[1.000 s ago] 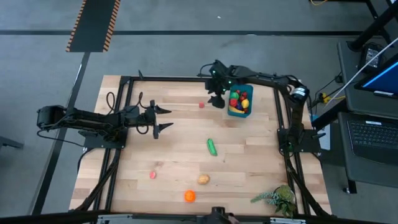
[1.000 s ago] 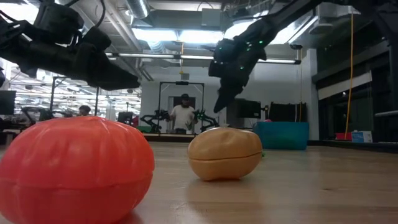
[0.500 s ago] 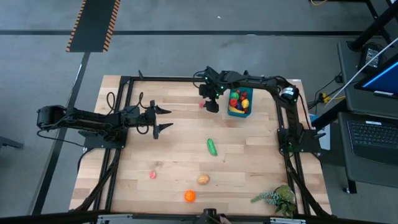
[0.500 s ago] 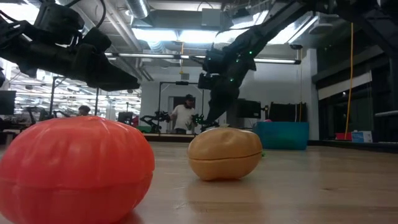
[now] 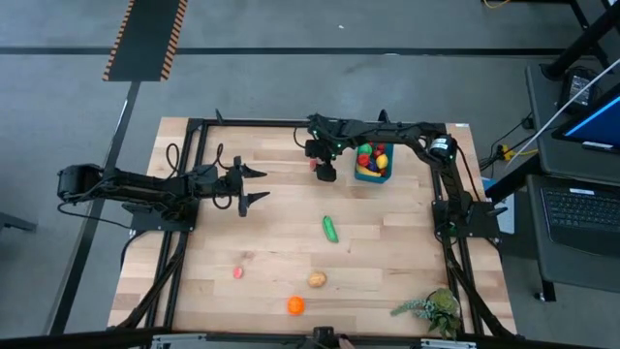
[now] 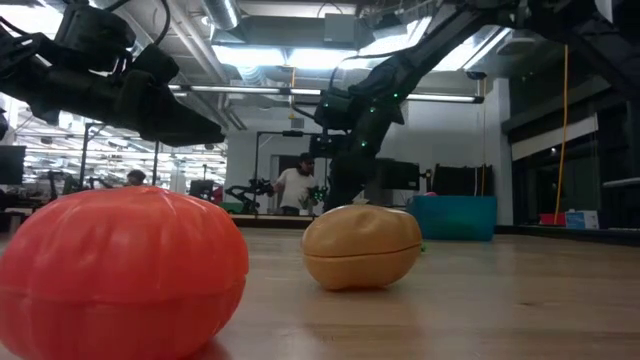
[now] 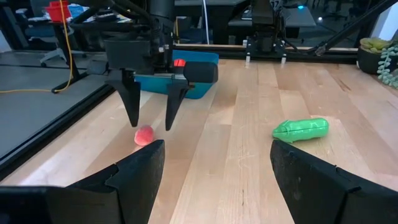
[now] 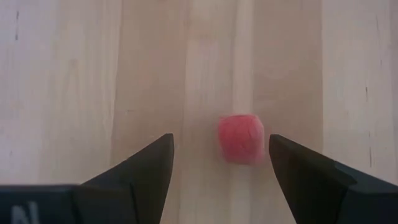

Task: Pick and placing Produce into tupperware
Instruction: Put the pink peach into the blue bin

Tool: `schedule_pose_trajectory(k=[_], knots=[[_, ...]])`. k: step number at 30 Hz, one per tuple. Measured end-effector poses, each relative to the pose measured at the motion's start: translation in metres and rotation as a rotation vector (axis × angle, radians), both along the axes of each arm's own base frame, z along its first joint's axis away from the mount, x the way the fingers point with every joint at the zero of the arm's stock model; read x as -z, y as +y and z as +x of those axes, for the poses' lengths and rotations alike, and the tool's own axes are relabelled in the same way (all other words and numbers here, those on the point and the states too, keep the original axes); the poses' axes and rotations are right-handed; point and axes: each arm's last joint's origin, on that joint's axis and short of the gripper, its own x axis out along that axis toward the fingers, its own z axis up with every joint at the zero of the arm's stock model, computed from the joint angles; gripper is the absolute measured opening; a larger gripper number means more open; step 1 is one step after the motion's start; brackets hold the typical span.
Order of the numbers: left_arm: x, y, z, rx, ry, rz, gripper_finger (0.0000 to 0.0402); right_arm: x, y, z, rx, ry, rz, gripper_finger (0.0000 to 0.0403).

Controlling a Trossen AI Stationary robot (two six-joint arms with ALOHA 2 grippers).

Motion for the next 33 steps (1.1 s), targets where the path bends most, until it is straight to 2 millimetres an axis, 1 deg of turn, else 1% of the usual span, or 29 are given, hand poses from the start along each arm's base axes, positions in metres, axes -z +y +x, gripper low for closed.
schedule_pose_trajectory(k=[7, 10, 13, 16, 20, 23, 25, 28, 30, 33], knots=[[0.000, 0.000, 0.000, 0.001, 0.000, 0.001, 0.0286, 0.000, 0.001, 0.001, 0.001, -0.005, -0.004, 0.0263], [0.000, 0.000, 0.000, 0.001, 0.000, 0.001, 0.0286, 0.000, 0.005, 0.003, 0.007, 0.015, -0.049, 0.0263], [0.000, 0.000, 0.000, 0.000, 0.001, 0.001, 0.0286, -0.002, 0.013, 0.008, -0.008, 0.011, -0.076, 0.0263], [0.000, 0.000, 0.000, 0.001, 0.001, 0.001, 0.0286, -0.004, 0.025, 0.015, -0.074, -0.016, -0.109, 0.0263], [0.000, 0.000, 0.000, 0.000, 0.004, 0.000, 0.0286, -0.009, 0.040, 0.023, -0.125, -0.039, -0.117, 0.0263], [0.000, 0.000, 0.000, 0.000, 0.004, 0.000, 0.0286, -0.010, 0.047, 0.025, -0.161, -0.035, -0.121, 0.0263], [0.000, 0.000, 0.000, 0.000, 0.004, 0.000, 0.0286, -0.013, 0.046, 0.026, -0.160, -0.033, -0.120, 0.0263], [0.000, 0.000, 0.000, 0.001, 0.005, 0.000, 0.0286, -0.019, 0.038, 0.025, -0.138, -0.031, -0.117, 0.0263], [0.000, 0.000, 0.000, 0.001, 0.005, 0.000, 0.0286, -0.027, 0.030, 0.024, -0.105, -0.018, -0.103, 0.0263], [0.000, 0.000, 0.000, 0.001, 0.005, -0.001, 0.0286, -0.041, 0.020, 0.025, -0.089, -0.049, -0.092, 0.0261]])
